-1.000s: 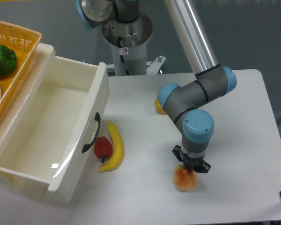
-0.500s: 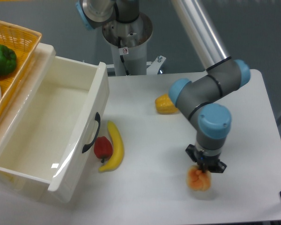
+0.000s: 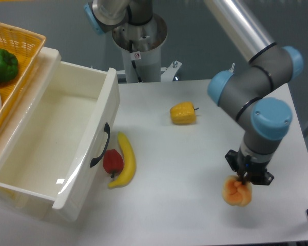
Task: Pick up the round bread
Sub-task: 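Lift the held bread roll up off the table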
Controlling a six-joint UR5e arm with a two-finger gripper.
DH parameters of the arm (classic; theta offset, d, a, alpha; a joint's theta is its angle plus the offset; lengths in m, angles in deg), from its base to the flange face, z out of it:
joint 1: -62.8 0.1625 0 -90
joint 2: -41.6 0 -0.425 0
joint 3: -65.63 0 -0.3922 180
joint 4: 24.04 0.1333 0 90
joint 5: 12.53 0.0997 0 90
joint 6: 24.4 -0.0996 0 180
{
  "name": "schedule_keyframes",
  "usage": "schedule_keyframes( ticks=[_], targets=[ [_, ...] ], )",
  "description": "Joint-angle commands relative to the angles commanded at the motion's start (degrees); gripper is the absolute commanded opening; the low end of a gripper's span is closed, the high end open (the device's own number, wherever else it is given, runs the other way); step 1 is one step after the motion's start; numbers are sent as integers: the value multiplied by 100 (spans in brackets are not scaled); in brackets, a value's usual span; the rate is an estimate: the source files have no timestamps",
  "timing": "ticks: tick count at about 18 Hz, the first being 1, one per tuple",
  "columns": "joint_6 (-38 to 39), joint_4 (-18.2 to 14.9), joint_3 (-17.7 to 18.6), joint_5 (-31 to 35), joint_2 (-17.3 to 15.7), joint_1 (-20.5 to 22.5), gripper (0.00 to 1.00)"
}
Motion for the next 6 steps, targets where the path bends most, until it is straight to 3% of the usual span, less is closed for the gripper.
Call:
schedule_keyframes(
  ticks=[6],
  targets=[
    [-9, -88, -9, -9, -35, 79, 0]
  ],
)
